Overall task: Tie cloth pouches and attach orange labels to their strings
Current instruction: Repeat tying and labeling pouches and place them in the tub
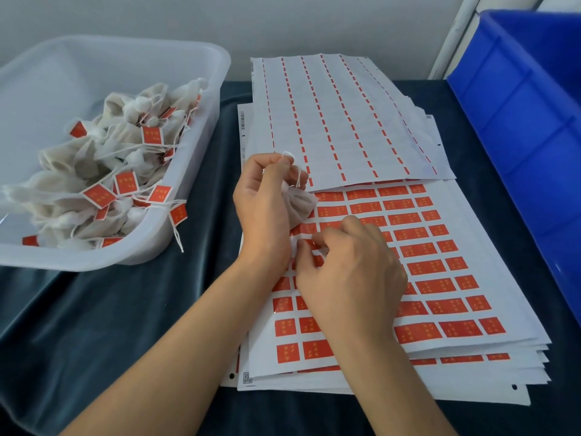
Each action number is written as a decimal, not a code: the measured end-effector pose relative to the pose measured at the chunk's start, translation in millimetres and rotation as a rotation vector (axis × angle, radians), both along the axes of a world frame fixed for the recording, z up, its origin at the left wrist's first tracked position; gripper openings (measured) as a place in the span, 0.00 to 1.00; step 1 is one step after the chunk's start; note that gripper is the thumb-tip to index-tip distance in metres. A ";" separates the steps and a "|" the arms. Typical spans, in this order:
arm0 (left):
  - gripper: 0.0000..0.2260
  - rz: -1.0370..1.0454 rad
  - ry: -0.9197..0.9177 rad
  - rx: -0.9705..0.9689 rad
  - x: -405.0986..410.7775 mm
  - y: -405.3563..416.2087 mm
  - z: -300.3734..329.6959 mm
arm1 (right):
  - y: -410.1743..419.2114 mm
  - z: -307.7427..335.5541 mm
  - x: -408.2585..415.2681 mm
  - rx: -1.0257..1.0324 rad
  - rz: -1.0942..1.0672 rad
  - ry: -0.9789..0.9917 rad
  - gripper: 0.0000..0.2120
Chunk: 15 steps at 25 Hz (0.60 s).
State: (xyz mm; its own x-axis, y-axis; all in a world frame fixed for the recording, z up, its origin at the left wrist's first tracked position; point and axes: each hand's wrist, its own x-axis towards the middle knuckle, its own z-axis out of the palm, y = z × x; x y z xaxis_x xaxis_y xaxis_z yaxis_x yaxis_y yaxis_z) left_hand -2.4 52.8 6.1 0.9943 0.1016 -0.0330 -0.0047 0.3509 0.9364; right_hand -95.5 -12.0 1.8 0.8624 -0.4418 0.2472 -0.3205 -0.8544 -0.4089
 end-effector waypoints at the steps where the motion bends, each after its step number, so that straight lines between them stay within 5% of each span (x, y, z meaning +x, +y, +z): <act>1: 0.08 -0.005 0.001 0.001 -0.1 0.1 0.0 | -0.4 -0.2 -0.1 0.005 0.001 -0.002 0.15; 15: 0.07 0.001 0.010 0.001 0.6 -1.1 -1.2 | -2.4 0.3 -2.2 -0.033 0.023 -0.010 0.13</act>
